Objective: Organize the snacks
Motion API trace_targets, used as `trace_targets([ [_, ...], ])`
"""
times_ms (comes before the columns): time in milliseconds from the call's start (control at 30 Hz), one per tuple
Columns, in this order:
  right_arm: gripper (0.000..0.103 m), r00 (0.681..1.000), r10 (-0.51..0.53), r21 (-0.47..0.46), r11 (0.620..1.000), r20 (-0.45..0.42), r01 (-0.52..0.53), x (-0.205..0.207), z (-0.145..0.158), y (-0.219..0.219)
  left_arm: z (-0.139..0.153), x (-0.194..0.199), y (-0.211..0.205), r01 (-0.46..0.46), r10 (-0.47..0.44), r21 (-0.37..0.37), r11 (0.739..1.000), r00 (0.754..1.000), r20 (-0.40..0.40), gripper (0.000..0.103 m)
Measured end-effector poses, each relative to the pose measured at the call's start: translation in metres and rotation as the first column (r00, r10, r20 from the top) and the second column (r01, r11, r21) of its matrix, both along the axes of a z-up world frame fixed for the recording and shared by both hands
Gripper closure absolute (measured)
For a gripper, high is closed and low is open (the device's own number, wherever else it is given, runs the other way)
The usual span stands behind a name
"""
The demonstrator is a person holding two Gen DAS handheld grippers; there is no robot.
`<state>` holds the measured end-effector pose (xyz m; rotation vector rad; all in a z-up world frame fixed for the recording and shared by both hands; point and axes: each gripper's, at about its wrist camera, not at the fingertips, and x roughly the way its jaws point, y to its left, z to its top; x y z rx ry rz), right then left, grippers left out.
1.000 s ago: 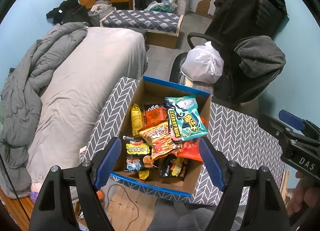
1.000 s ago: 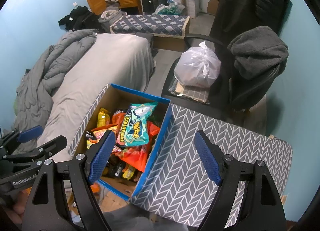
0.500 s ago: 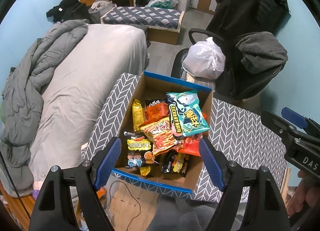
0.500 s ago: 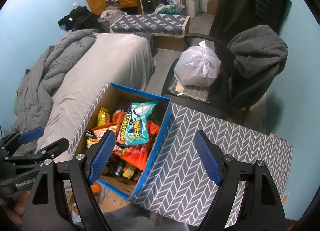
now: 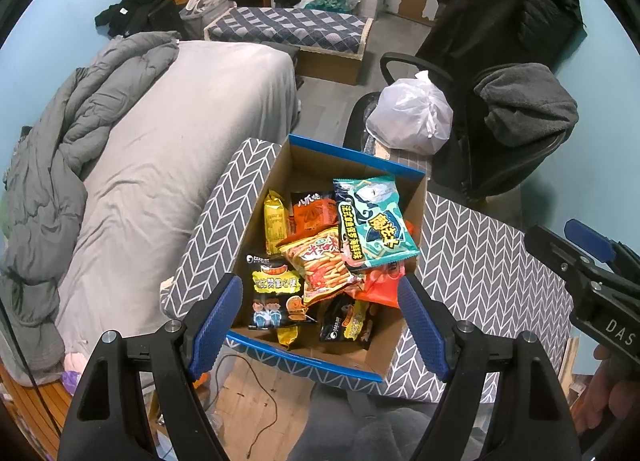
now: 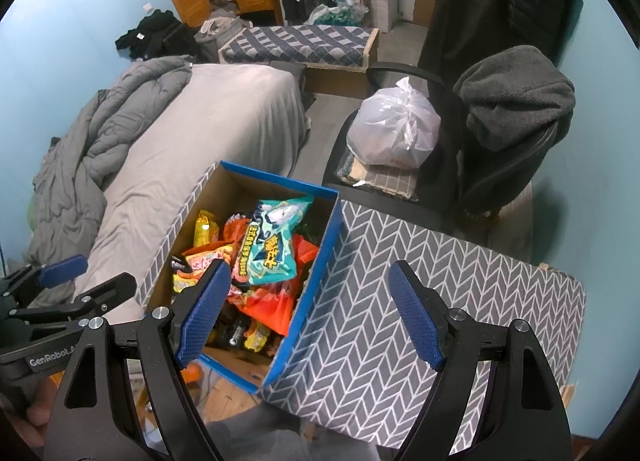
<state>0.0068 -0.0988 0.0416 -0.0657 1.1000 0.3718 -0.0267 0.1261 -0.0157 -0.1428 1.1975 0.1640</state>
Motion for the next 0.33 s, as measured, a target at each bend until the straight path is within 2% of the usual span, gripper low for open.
trace_targets([
  [333,0.022,1.0,0.0,0.002,1.0,-0.002,0.0,-0.0004,-0.0003,-0.0008,0.0007,0.0002,-0.0008,0.002,-0.002,0.006,1.0,1.0,0.0,0.022],
])
